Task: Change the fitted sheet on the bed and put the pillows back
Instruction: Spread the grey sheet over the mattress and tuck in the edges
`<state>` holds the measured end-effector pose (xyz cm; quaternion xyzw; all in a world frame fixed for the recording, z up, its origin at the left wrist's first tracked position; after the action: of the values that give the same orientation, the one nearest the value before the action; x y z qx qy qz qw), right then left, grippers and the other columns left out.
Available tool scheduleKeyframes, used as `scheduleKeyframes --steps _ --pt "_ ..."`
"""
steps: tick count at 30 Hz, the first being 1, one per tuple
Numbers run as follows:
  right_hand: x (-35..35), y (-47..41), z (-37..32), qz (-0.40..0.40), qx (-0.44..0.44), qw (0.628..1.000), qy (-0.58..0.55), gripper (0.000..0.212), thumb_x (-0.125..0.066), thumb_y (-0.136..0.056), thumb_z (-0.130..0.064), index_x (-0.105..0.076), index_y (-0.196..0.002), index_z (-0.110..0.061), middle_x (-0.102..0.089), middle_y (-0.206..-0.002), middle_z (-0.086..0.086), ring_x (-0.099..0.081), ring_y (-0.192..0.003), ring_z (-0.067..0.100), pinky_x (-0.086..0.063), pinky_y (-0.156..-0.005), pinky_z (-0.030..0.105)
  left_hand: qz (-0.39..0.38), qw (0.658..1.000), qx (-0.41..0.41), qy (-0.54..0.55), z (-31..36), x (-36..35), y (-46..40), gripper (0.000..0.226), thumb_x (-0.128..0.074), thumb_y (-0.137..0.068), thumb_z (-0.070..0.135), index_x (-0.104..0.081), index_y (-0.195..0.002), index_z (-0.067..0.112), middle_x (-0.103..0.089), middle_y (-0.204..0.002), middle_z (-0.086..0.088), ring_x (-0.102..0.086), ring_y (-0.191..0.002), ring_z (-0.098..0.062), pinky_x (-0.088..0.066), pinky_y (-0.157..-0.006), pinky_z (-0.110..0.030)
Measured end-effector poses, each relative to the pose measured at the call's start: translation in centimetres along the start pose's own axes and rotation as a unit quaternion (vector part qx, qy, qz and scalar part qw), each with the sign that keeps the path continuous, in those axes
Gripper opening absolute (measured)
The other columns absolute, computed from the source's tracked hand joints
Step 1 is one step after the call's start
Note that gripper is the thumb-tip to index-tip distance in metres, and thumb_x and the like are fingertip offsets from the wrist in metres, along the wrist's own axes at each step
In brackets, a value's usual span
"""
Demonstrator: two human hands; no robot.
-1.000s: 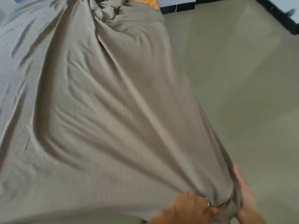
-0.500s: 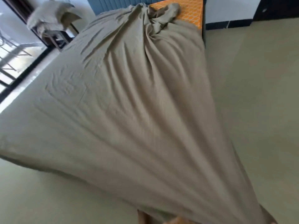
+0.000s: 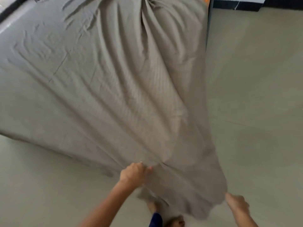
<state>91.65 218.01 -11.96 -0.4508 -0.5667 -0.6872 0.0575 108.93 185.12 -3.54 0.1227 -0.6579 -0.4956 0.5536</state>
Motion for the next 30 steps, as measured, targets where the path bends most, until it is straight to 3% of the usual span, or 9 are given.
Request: scheduleKeyframes --steps 5,7,9,11,15,20,22,26,30 --pt "1.7 3.2 -12.2 0.062 0.156 0.985 0.023 0.041 -0.059 -0.09 -0.029 -0.056 -0.119 0.001 -0.047 -0.125 0.028 -0.046 -0.117 0.044 -0.038 -0.096 0.048 0.032 0.954 0.133 0.267 -3.3 0.1 -1.3 0.086 -0.037 -0.072 0.085 -0.068 -0.09 0.007 -0.073 -0.084 -0.01 -0.069 -0.076 -0.026 -0.057 -0.075 -0.036" --pt "1.8 4.7 -17.0 0.074 0.23 0.97 0.005 0.043 -0.054 -0.093 -0.037 -0.056 -0.12 -0.003 -0.045 -0.128 0.025 -0.044 -0.12 0.043 -0.035 -0.098 0.049 -0.001 0.911 0.166 0.377 -2.8 -0.2 -1.3 0.075 -0.049 -0.082 0.073 -0.068 -0.085 0.001 -0.073 -0.074 -0.012 -0.065 -0.057 -0.021 -0.052 -0.055 -0.024" --pt "1.7 5.9 -20.8 0.079 0.278 0.957 0.015 0.047 -0.049 -0.095 -0.044 -0.054 -0.124 -0.007 -0.044 -0.131 0.021 -0.043 -0.122 0.041 -0.033 -0.099 0.05 -0.025 0.86 0.186 0.476 -1.5 -1.1 -1.5 0.066 -0.057 -0.085 0.062 -0.067 -0.085 -0.003 -0.073 -0.076 -0.017 -0.06 -0.052 -0.021 -0.046 -0.047 -0.021" --pt "1.1 6.0 -23.5 0.053 0.3 0.952 0.021 0.052 -0.043 -0.095 -0.05 -0.052 -0.126 -0.009 -0.045 -0.133 0.018 -0.045 -0.123 0.039 -0.032 -0.101 0.049 -0.004 0.839 0.185 0.511 -0.8 -2.1 -1.9 0.056 -0.064 -0.086 0.051 -0.066 -0.078 -0.004 -0.07 -0.066 -0.018 -0.057 -0.045 -0.02 -0.044 -0.041 -0.02" --pt "1.0 5.0 -28.2 -0.005 0.305 0.952 0.021 0.066 -0.036 -0.097 -0.054 -0.057 -0.12 0.004 -0.054 -0.129 0.028 -0.05 -0.121 0.041 -0.038 -0.101 0.045 0.062 0.846 0.176 0.499 -0.2 -2.5 -2.3 0.041 -0.066 -0.09 0.031 -0.064 -0.064 -0.001 -0.063 -0.047 -0.006 -0.053 -0.034 -0.013 -0.035 -0.036 -0.016" --pt "1.5 3.5 -33.6 -0.035 0.324 0.945 0.005 0.065 -0.039 -0.097 -0.052 -0.061 -0.104 0.009 -0.06 -0.113 0.033 -0.056 -0.109 0.044 -0.044 -0.092 0.043 0.091 0.875 0.121 0.461 -0.4 -2.1 -1.8 0.045 -0.064 -0.092 0.024 -0.055 -0.05 0.011 -0.061 -0.044 0.002 -0.055 -0.037 -0.006 -0.042 -0.044 -0.016" --pt "1.0 1.7 -36.3 -0.041 0.359 0.932 0.03 0.059 -0.044 -0.094 -0.053 -0.062 -0.098 0.003 -0.065 -0.105 0.028 -0.062 -0.099 0.041 -0.051 -0.088 0.046 0.113 0.87 0.118 0.465 -0.2 -2.1 -1.7 0.045 -0.065 -0.091 0.026 -0.054 -0.05 0.013 -0.062 -0.044 0.003 -0.057 -0.039 -0.006 -0.045 -0.049 -0.016" --pt "1.0 0.4 -38.1 -0.055 0.427 0.9 0.07 0.03 -0.05 -0.097 -0.026 -0.057 -0.078 -0.004 -0.068 -0.091 0.027 -0.065 -0.078 0.038 -0.055 -0.076 0.047 0.175 0.857 0.164 0.456 0.8 -2.5 -0.9 0.048 -0.067 -0.09 0.027 -0.05 -0.046 0.016 -0.055 -0.036 0.008 -0.053 -0.038 0.004 -0.041 -0.049 -0.012" --pt "3.2 0.2 -38.1 -0.046 0.471 0.875 0.101 0.019 -0.051 -0.095 -0.015 -0.065 -0.096 -0.001 -0.064 -0.11 0.029 -0.062 -0.099 0.041 -0.047 -0.081 0.04 0.22 0.86 0.203 0.413 2.2 -2.5 -0.3 0.045 -0.066 -0.09 0.028 -0.05 -0.05 0.016 -0.05 -0.032 0.012 -0.053 -0.042 0.007 -0.039 -0.051 -0.009"
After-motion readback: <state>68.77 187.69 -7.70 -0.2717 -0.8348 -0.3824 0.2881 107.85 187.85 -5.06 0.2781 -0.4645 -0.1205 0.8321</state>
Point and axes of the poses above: each hand's wrist, its own y-axis away from the middle knuckle, its own x-axis out of the back of the hand, z = x × y, the point moved 3 cm from there along -y, towards the middle knuckle
